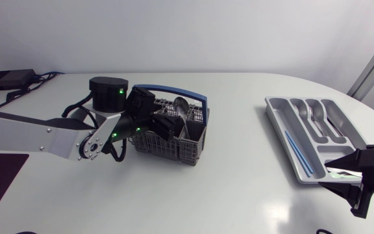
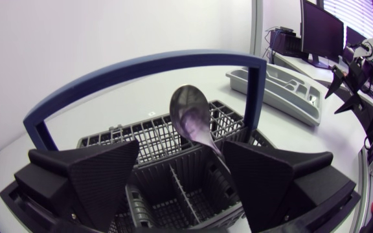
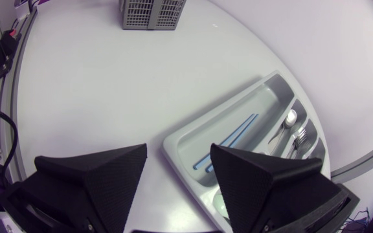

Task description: Sort the cutlery from the basket into the organizer compartments.

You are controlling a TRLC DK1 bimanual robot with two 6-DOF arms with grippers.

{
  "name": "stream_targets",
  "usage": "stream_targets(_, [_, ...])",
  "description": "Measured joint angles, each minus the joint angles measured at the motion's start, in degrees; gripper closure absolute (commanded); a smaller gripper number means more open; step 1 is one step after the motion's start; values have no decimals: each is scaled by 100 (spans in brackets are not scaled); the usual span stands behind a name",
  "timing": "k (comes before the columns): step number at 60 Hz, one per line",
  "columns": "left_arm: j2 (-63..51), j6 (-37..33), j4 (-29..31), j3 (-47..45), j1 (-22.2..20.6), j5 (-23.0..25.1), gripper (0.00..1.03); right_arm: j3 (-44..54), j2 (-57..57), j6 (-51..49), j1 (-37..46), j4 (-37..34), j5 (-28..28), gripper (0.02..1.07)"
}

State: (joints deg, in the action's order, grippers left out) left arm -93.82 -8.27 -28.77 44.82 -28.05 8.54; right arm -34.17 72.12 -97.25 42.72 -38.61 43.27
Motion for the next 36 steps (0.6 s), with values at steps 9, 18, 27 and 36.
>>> stream_targets(9, [-85, 131, -223, 0, 2, -2, 14, 168, -127, 0, -31, -11, 4, 35])
stream_targets(18, [-330, 254, -269, 2, 13, -2, 14, 216, -140, 0, -31, -17, 4, 35])
stream_targets(27, [-374, 380, -439, 33, 42, -4, 15, 216, -142, 0, -31, -17, 4, 35])
stream_targets(36, [-387, 426, -640, 175, 61, -2, 15, 216, -142, -2, -31, -17, 4, 35])
